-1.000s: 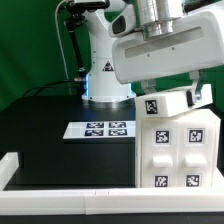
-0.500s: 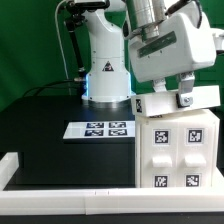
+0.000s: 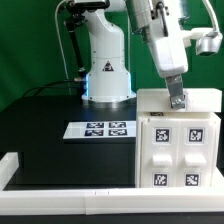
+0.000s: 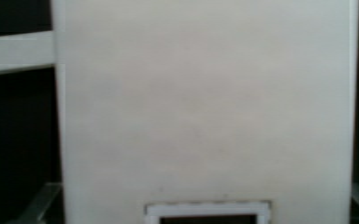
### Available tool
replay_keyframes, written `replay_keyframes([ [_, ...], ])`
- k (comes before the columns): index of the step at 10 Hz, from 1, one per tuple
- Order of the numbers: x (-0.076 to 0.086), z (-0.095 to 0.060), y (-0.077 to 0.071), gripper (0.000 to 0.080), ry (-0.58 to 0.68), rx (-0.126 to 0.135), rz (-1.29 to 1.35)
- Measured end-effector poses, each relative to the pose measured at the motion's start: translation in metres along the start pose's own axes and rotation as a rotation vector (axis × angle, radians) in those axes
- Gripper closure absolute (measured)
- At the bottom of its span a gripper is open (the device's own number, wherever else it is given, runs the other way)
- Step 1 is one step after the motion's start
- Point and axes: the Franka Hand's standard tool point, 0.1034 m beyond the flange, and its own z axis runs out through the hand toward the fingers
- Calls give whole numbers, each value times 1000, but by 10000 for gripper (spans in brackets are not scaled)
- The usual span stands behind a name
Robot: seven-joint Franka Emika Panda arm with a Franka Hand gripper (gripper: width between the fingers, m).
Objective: Assemble cabinet
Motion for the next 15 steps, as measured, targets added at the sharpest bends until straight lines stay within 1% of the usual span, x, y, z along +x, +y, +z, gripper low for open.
replay_keyframes([
  [1,1,0,0,253,-6,5,20],
  [2,2,1,1,151,-17,8,63],
  [3,-1,2,2,151,-21,6,74],
  [4,-1,2,2,30,-21,6,44],
  [5,-1,-2,-1,30,-26,21,1],
  [6,-5,-9,-4,6,-33,33,-3],
  [7,-9,-19,-8,1,-46,49,-11],
  [10,-15,-35,-15,2,-62,74,-13],
  [13,-14,-33,-14,2,-55,70,-111],
  [14,-14,-34,-17,2,-58,60,-304],
  [15,-13,-36,-21,2,-62,57,-446],
])
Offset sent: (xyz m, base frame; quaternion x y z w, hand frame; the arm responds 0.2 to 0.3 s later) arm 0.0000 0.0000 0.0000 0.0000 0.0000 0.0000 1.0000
